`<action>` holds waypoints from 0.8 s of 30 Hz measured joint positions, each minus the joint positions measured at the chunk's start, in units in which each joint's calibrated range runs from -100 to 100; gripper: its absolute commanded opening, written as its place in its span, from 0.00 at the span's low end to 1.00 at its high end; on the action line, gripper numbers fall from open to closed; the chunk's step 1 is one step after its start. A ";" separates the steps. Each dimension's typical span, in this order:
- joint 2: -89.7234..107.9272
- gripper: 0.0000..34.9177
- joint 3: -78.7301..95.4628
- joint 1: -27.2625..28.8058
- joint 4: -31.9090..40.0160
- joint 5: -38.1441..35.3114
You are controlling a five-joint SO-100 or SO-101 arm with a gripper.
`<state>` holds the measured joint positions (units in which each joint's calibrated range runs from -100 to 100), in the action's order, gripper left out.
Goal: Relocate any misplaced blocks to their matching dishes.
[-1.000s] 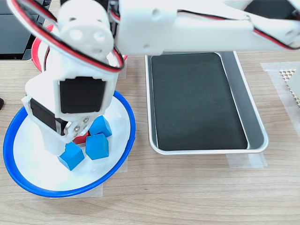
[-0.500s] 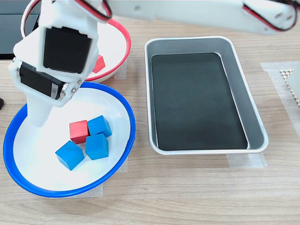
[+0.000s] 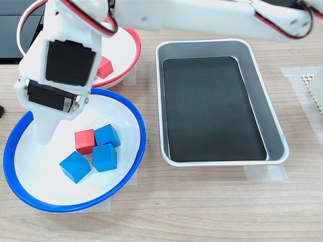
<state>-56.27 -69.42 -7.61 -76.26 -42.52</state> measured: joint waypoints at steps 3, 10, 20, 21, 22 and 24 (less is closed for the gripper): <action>0.00 0.45 0.00 0.00 -0.57 -0.68; -0.94 0.45 -0.54 -0.80 -1.31 -2.34; -3.75 0.45 -2.18 -1.24 -2.28 -4.30; -3.75 0.45 -2.18 -1.24 -2.45 -4.30; -3.75 0.45 -2.18 -1.24 -2.61 -4.30; -3.75 0.46 -2.18 -1.24 -3.34 -4.30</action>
<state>-60.02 -71.60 -8.85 -79.61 -46.81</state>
